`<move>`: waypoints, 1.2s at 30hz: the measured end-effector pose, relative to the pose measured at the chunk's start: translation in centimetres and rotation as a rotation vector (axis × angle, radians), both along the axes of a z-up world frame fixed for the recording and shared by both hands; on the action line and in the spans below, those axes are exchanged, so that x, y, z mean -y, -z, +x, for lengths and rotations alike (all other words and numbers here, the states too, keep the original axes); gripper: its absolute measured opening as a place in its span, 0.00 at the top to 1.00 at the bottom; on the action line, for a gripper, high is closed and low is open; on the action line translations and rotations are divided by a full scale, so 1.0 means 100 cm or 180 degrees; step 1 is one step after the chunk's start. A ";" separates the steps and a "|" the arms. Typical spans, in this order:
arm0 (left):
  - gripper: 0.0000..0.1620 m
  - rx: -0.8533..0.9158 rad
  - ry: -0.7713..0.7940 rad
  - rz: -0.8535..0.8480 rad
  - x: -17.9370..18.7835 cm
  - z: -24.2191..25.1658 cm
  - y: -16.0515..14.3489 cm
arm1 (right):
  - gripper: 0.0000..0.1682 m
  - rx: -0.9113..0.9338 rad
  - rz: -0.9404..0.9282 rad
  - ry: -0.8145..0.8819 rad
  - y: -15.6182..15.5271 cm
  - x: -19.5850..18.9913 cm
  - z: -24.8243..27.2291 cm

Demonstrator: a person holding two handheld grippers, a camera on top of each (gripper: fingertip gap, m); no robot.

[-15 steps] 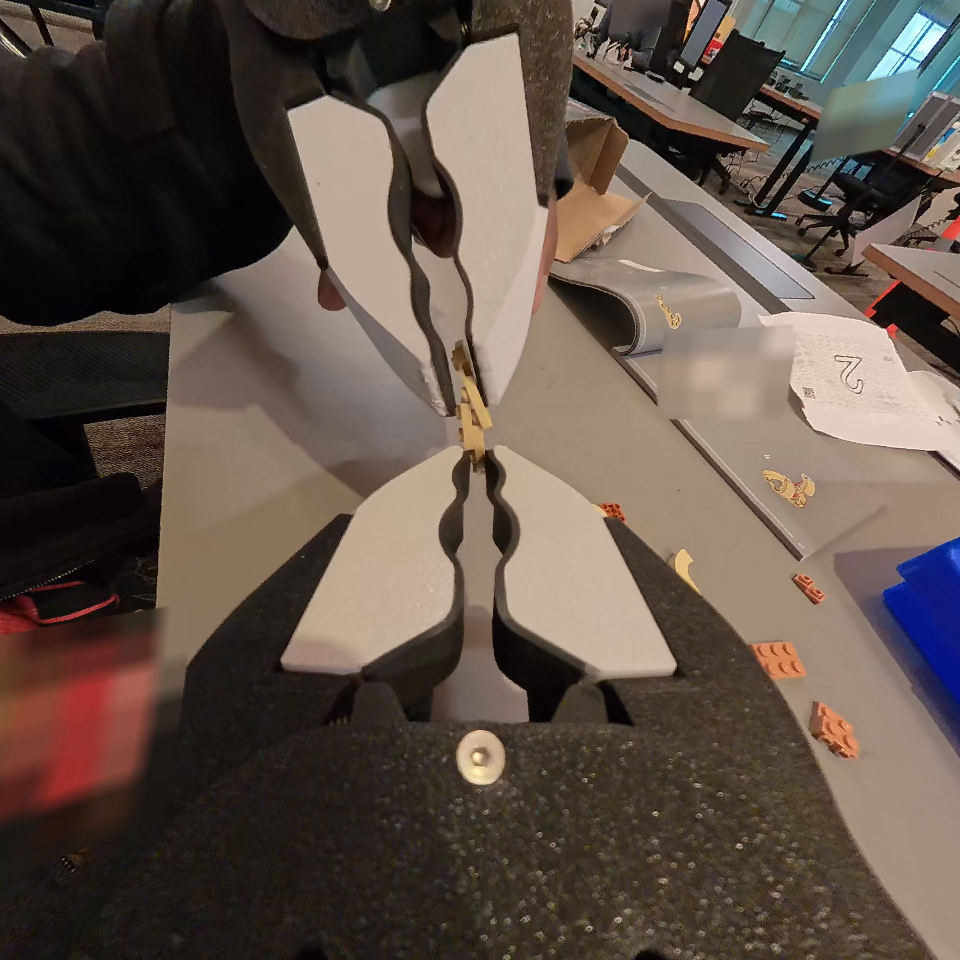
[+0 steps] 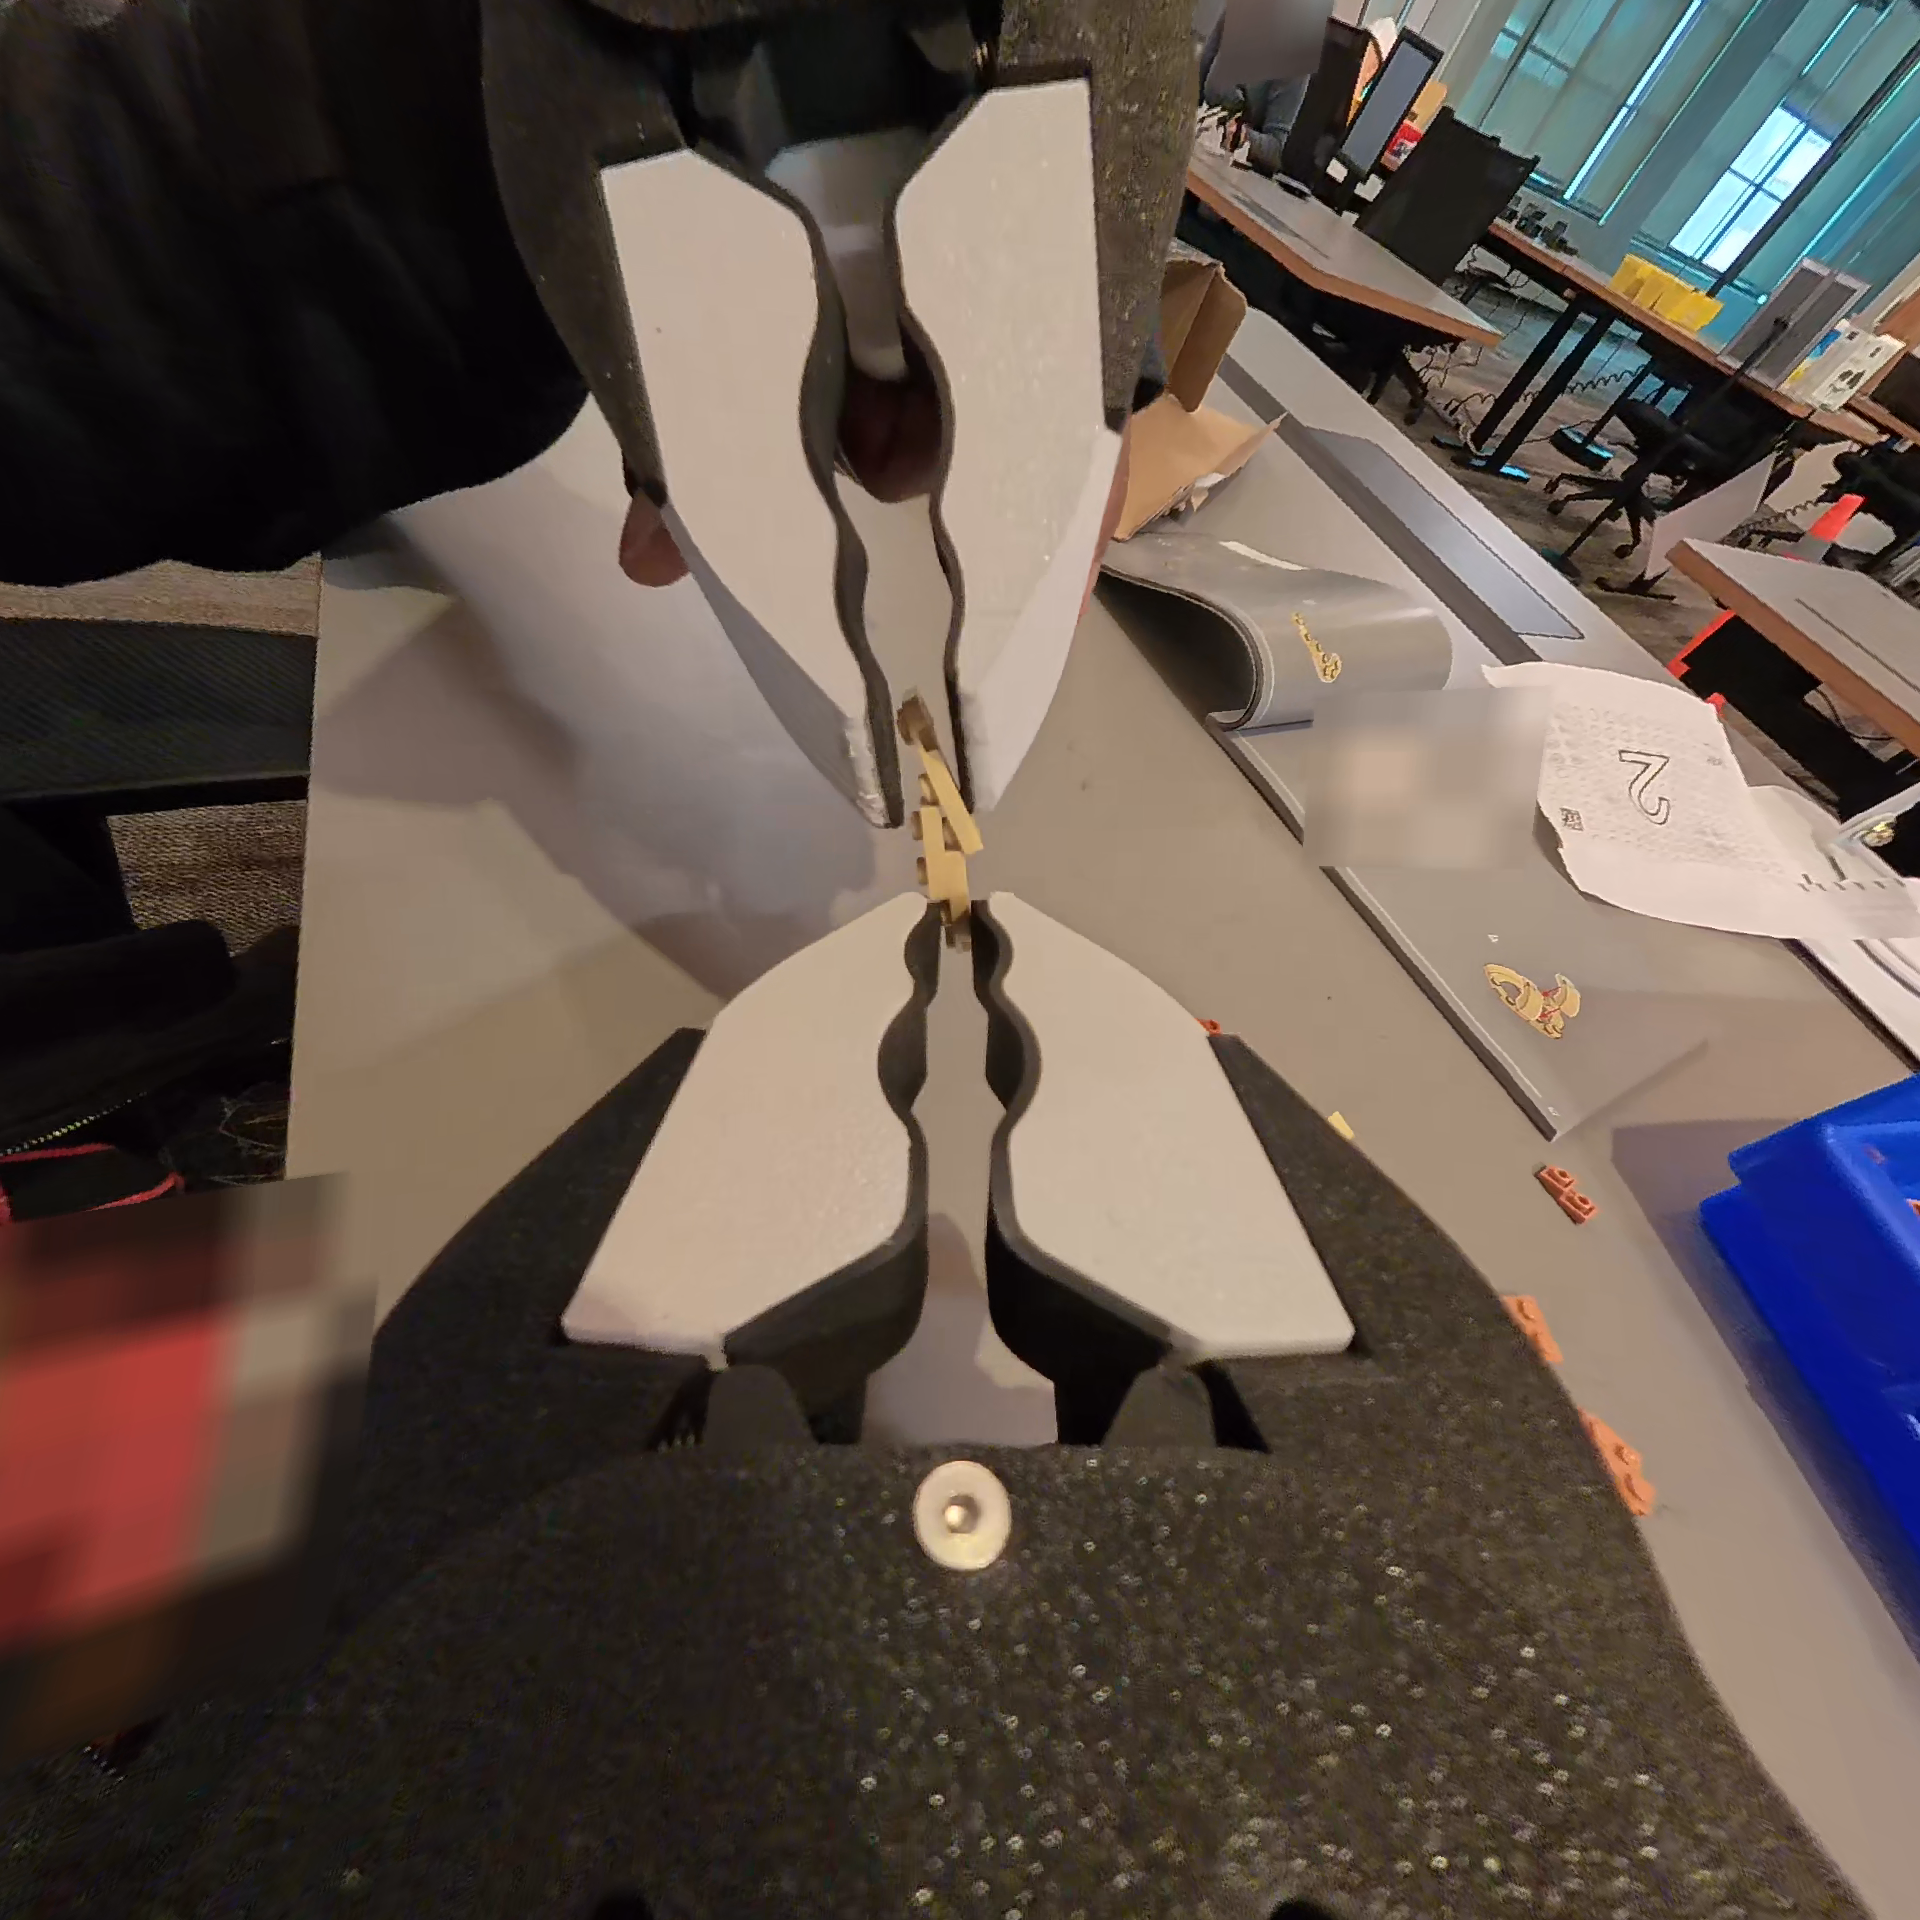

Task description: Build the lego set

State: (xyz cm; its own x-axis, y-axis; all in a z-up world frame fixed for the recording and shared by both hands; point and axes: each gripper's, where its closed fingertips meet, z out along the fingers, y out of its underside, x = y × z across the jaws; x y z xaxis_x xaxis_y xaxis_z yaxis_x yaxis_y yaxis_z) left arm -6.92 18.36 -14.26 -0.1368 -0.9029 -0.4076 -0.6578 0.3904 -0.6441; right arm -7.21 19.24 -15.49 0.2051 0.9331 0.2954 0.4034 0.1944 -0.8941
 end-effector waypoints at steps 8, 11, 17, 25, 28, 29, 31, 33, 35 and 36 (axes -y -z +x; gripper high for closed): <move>0.95 -0.0110 -0.0024 0.0092 0.001 0.000 0.001 | 0.97 0.0068 0.0202 0.0029 0.000 0.001 -0.001; 0.95 -0.0166 -0.0041 0.0098 0.001 -0.001 0.001 | 0.97 0.0088 0.0271 0.0040 0.000 0.001 -0.001; 0.95 -0.0217 -0.0046 0.0113 0.002 -0.002 0.000 | 0.97 0.0117 0.0410 0.0057 -0.002 0.002 -0.002; 0.95 -0.0210 0.0017 -0.0013 0.004 -0.003 0.000 | 0.97 0.0181 0.0657 0.0059 -0.003 0.003 -0.003; 0.95 -0.0194 0.0049 -0.0043 0.005 -0.002 -0.002 | 0.97 0.0178 0.0728 0.0058 -0.004 0.004 -0.003; 0.95 -0.0179 0.0056 -0.0050 0.005 -0.002 -0.003 | 0.97 0.0168 0.0741 0.0058 -0.005 0.004 -0.003; 0.95 -0.0155 0.0068 -0.0054 0.006 -0.002 -0.003 | 0.97 0.0151 0.0745 0.0056 -0.006 0.004 -0.003; 0.95 -0.0145 0.0065 -0.0046 0.005 -0.002 -0.003 | 0.97 0.0148 0.0730 0.0058 -0.006 0.004 -0.003; 0.95 -0.0125 0.0053 0.0006 0.004 -0.002 -0.003 | 0.97 0.0138 0.0706 0.0073 -0.005 0.003 -0.003; 0.95 -0.0123 0.0049 0.0021 0.004 -0.001 -0.003 | 0.97 0.0131 0.0695 0.0079 -0.005 0.002 -0.003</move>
